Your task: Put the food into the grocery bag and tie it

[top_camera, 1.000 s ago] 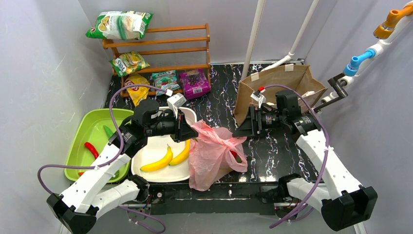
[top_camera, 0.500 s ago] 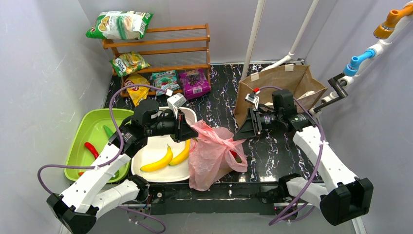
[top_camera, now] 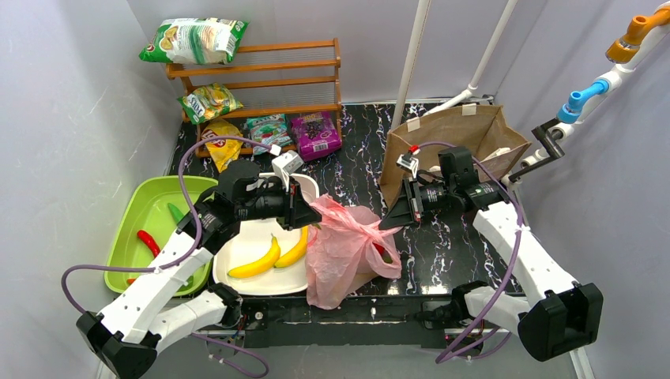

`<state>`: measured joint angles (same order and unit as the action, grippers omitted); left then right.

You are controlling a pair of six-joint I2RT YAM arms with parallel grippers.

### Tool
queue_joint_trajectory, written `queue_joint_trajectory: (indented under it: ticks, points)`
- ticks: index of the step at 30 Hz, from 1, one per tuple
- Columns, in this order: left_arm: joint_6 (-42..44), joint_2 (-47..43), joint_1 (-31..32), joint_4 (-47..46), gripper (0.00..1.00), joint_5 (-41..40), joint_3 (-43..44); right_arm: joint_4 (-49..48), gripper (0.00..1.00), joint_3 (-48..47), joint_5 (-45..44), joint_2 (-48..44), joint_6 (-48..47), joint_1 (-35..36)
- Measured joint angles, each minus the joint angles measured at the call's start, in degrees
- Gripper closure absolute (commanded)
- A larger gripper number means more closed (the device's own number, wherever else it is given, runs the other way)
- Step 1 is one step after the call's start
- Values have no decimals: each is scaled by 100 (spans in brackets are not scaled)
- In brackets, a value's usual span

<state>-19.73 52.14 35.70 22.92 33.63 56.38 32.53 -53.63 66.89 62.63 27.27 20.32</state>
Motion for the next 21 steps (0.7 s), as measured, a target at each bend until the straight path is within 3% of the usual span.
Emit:
queue_joint_trajectory:
  ticks: [5,10,19,21]
  points:
    - [-44,-59,2,306,100,-138,289,780,99,-256,-1084,-72,-111,-2]
    - [-81,-439,48,483,100,-175,319,1388,99,-492,-2356,-748,157,-122]
    - [-306,-1036,118,258,100,-350,-315,1862,99,-623,-2769,-1143,597,-503]
    - [-317,-994,118,214,88,-328,-317,1742,99,-623,-2677,-1263,592,-560]
